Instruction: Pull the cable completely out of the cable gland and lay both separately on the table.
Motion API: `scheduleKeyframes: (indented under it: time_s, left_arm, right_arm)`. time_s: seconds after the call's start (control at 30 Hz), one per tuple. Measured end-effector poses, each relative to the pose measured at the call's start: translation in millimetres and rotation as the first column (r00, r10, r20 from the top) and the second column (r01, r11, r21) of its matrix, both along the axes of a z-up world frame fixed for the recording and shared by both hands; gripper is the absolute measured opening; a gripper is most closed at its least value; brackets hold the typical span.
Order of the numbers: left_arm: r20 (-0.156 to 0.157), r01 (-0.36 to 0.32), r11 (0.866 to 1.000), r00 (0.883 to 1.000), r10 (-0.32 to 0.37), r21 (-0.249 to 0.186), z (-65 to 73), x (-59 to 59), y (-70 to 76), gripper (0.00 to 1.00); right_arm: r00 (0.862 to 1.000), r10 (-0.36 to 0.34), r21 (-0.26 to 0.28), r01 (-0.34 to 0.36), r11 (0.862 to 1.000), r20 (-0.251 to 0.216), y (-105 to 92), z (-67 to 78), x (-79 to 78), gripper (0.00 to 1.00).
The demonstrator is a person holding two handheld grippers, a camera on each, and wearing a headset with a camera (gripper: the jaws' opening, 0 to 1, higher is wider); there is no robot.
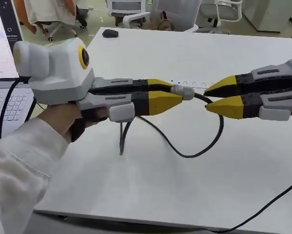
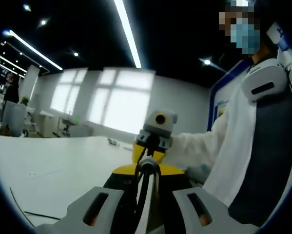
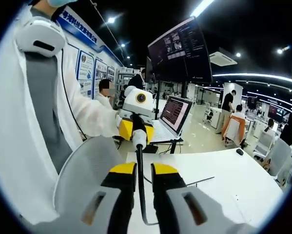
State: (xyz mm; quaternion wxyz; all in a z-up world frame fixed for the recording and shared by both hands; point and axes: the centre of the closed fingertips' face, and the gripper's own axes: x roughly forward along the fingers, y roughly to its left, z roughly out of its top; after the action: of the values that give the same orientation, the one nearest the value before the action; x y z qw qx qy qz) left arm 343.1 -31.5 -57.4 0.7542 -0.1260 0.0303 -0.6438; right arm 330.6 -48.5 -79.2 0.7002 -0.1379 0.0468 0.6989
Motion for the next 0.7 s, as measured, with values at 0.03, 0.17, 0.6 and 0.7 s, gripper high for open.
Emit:
scheduleKeyframes:
  time_s: [0.03,0.17,0.6,0.7]
  left_arm:
    - [0.002,-0.003,1.0,1.0,0.002,0.004,-0.3,0.2,-0.2,0.16]
    - [0.002,-0.025,1.0,1.0,0.025,0.002,1.3,3.3,3.4,0.16]
    - [0.056,-0.046,0.994,0.998,0.041,0.095,-16.4,-0.9,-13.6,0.25]
    - [0.054,-0.06,0.997,0.997,0.058,0.048,-12.7,-0.4,-14.4,0.19]
  right_arm:
    - [1.0,0.004,0.003,-0.004,1.0,0.002,1.1,0.0,-0.4,0.08]
    - [1.0,0.011,0.036,-0.011,0.999,-0.011,6.8,2.3,-1.0,0.03]
    - [0.999,0.018,0.109,-0.014,0.994,-0.043,19.4,-1.8,-5.1,0.02]
    - [0.998,0.019,0.124,-0.012,0.992,-0.053,18.3,-1.8,-5.1,0.02]
